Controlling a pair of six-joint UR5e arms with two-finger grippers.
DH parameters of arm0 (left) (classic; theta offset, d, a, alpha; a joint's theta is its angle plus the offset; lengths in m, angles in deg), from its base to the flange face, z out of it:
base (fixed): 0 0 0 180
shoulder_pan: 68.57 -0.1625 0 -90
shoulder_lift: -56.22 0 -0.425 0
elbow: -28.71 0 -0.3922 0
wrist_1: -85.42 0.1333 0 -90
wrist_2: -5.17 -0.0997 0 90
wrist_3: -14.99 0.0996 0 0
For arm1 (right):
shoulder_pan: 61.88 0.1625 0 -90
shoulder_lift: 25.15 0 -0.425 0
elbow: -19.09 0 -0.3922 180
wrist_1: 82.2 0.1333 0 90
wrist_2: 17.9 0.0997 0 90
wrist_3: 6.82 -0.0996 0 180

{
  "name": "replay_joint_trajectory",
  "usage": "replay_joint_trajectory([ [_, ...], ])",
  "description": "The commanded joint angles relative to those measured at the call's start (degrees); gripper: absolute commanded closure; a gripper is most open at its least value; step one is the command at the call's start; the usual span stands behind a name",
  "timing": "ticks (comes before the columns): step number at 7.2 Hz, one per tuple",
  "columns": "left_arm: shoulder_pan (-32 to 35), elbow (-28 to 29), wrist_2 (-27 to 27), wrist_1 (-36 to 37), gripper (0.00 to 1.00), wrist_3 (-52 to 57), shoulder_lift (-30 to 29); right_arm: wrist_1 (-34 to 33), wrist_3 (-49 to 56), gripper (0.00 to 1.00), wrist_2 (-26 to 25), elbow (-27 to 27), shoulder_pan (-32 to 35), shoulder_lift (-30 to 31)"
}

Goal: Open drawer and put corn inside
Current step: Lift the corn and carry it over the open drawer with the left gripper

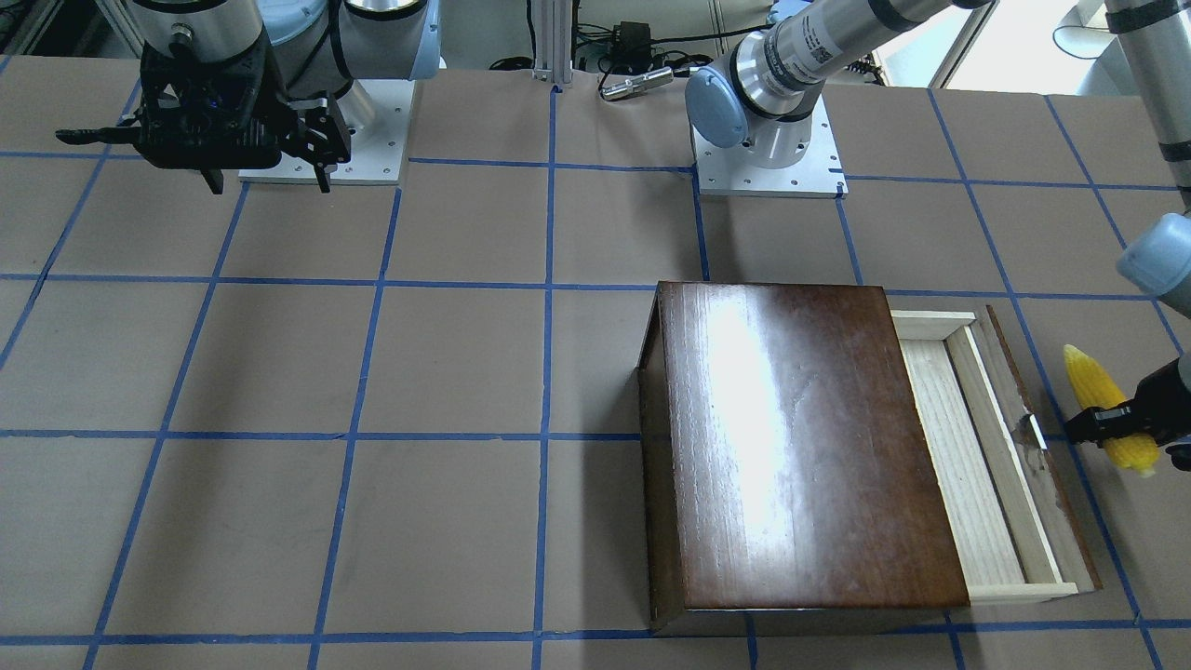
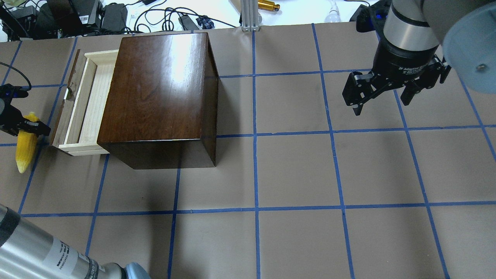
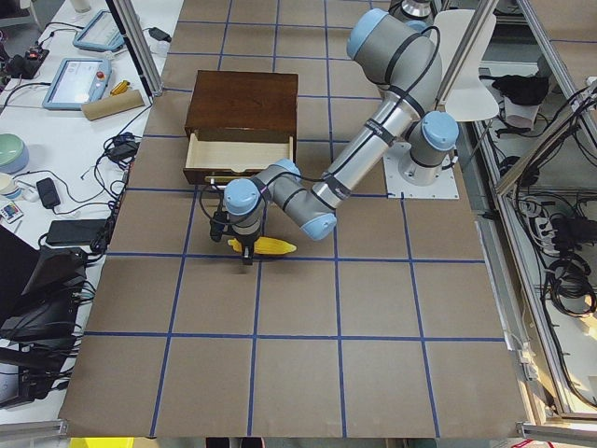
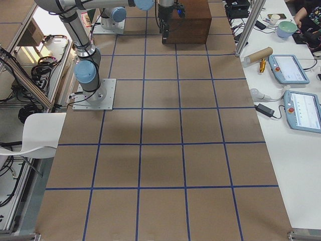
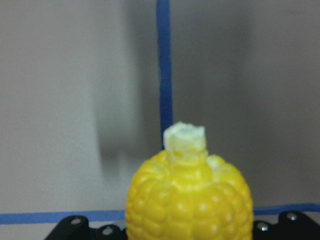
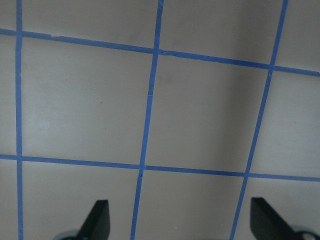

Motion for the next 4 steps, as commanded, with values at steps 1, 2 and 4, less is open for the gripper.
replay_joint_trajectory([
  [1, 2.6, 5.6, 0.85, -13.03, 1.0, -0.41, 5.44, 0.0, 0.0, 0.0, 0.07, 0.0, 0.0, 0.03],
  [2, 4.97, 8.32, 0.76, -18.57, 1.0, -1.28, 7.47, 0.0, 0.0, 0.0, 0.07, 0.0, 0.0, -0.06],
  [4, 10.85, 8.71, 0.76, -21.97, 1.0, -7.06, 10.99, 0.0, 0.0, 0.0, 0.07, 0.0, 0.0, -0.06],
])
